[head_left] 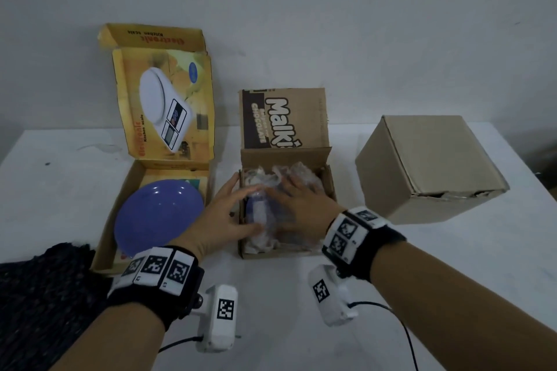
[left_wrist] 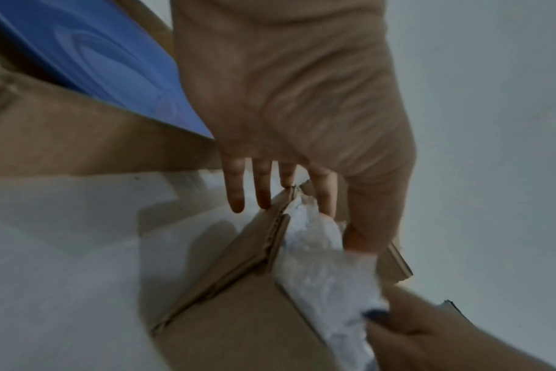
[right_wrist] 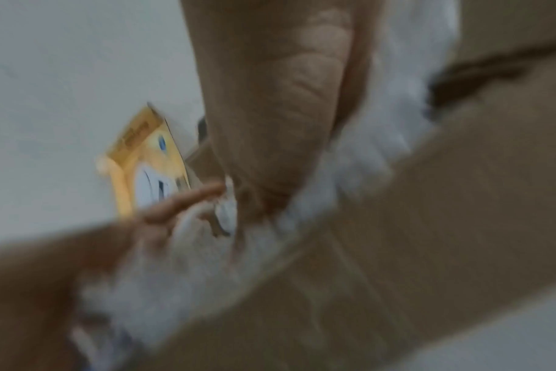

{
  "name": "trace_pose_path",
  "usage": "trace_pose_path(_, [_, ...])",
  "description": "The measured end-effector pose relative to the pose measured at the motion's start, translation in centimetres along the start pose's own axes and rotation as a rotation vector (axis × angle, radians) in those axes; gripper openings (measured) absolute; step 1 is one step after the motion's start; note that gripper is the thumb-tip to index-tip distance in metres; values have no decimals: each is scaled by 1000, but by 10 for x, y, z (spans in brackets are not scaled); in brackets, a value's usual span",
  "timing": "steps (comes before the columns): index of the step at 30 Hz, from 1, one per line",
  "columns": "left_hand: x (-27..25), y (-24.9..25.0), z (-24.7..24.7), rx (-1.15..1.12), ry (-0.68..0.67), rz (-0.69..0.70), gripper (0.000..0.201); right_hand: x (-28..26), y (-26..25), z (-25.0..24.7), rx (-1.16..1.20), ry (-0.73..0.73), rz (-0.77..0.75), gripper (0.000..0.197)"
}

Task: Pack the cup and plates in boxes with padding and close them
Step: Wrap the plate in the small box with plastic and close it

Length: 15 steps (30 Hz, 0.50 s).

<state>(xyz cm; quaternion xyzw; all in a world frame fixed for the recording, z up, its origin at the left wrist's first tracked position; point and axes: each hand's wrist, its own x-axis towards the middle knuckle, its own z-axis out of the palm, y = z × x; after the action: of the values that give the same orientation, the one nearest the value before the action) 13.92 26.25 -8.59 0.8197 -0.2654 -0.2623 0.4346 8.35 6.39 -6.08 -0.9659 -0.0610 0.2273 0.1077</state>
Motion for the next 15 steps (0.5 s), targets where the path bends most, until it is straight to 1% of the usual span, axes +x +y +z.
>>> trace_pose_path(1, [1,0,-1,43,-39,-26,87,-4,4,-10,46,23,-28,83])
trace_pose_path(2, [2,-1,0,82,-67,-56,92,-8,10,-21,36,23,-38,84])
trace_pose_path(5, [8,-8,2,184,-94,-100,88,-17,23,-28,-182,-72,32,102])
trace_pose_path(8, [13,-11,5,204,-81,-88,89,-17,22,-14,-340,-80,50,108])
trace_pose_path(12, [13,-7,7,163,-14,-26,78,-16,21,-12,-376,-55,28,105])
trace_pose_path(13, [13,-6,7,159,5,-7,77,-16,21,-14,-365,-27,17,101])
trace_pose_path(15, [10,-6,6,136,26,17,80,-19,21,-19,-288,118,-18,88])
